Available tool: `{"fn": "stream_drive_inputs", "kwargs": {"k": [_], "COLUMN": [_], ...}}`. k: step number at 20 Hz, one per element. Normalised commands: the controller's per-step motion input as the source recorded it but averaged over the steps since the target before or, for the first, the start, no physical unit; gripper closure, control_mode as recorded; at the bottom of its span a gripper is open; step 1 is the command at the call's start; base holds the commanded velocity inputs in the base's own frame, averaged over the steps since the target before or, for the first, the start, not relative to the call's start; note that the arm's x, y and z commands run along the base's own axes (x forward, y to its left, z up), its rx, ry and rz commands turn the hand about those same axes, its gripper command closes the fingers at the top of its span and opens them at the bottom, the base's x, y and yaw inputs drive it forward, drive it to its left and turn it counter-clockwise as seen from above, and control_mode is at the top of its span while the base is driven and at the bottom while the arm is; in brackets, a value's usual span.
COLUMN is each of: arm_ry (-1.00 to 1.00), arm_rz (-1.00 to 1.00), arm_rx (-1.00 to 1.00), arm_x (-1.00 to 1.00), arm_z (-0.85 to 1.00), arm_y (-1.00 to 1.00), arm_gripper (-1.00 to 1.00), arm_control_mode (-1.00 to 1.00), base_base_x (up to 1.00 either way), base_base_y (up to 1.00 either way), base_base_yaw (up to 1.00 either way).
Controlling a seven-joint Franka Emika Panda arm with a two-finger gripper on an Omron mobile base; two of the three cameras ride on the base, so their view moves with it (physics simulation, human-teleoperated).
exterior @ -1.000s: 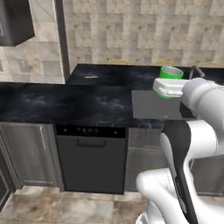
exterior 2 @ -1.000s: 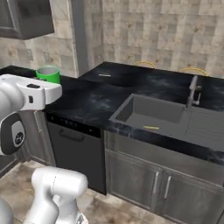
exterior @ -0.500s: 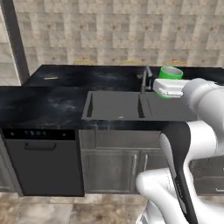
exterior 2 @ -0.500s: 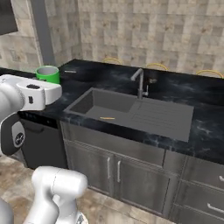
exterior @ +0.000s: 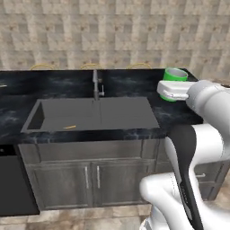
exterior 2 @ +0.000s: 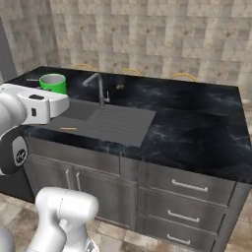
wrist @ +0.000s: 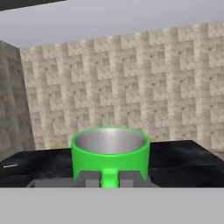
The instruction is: Open the cabinet directly in front. Then move the liquor and the mug to the dining counter with the jar on it.
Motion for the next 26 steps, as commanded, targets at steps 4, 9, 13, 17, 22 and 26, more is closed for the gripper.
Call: {"fn": "stream_drive_inputs", "kwargs": {"k": [4, 9, 13, 17, 22, 26], "arm_ry": [0.00, 0.00, 0.00, 0.00, 0.00, 0.00], "arm_rz": [0.00, 0.00, 0.00, 0.00, 0.00, 0.00], "arm_rx": [0.00, 0.00, 0.00, 0.00, 0.00, 0.00], "arm_x": [0.00, 0.00, 0.00, 0.00, 0.00, 0.00], "arm_z": [0.00, 0.00, 0.00, 0.00, 0.00, 0.00], "arm_y": [0.00, 0.00, 0.00, 0.00, 0.00, 0.00], "arm_gripper": [1.00, 1.00, 1.00, 1.00, 1.00, 1.00], "arm_control_mode": [1.00, 1.00, 1.00, 1.00, 1.00, 1.00], "base_base_x": [0.46, 0.48, 0.31, 0.18, 0.15, 0.31], "base_base_y": [-1.00, -1.00, -1.00, -1.00, -1.00, -1.00], "base_base_yaw": [-0.23, -0.24, -0.25, -0.26, -0.27, -0.26]}}
